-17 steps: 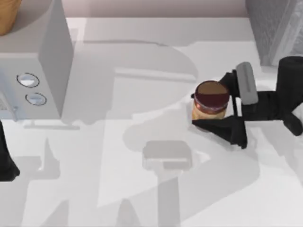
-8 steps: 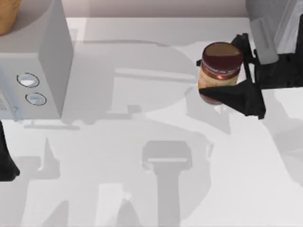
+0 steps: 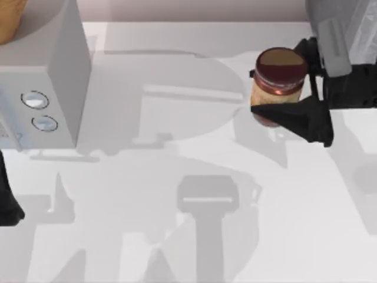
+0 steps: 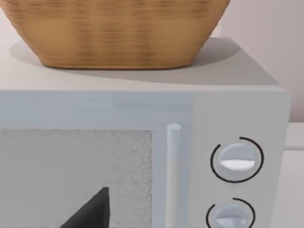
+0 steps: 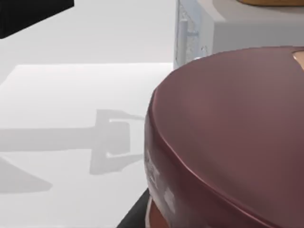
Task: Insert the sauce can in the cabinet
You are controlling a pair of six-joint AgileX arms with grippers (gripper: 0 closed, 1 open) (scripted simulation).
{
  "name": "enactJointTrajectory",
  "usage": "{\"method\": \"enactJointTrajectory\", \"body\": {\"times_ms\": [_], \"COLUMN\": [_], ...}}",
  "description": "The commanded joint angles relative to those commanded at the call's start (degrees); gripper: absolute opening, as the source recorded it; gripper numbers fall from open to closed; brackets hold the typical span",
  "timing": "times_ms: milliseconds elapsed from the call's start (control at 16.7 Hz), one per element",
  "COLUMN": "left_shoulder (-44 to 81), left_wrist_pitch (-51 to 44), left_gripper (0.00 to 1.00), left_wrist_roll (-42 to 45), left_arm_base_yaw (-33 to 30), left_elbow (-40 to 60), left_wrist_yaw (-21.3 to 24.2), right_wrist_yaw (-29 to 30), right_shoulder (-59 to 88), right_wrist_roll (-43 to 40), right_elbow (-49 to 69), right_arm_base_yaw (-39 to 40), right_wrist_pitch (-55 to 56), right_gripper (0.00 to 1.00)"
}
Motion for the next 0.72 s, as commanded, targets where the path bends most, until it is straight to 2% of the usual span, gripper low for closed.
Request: {"method": "enactJointTrajectory", "body": {"times_ms": [300, 720], "left_shoulder": [0.0, 0.0], "left_wrist_pitch": [0.0, 0.0], "left_gripper": [1.00, 1.00], "left_wrist_roll": [0.0, 0.0], "left_arm_base_yaw": [0.0, 0.0], "left_elbow": [0.0, 0.0], "left_wrist_yaw": [0.0, 0.0], "right_wrist_yaw": [13.4, 41.3], "right_shoulder": [-18.2, -60.7], "right_wrist_roll": [3.3, 11.9], "right_elbow": [-8.6, -29.4], "right_arm_base_yaw": [-2.5, -7.1], "right_wrist_pitch": [-4.5, -16.0], "right_gripper": [0.00, 0.00]}}
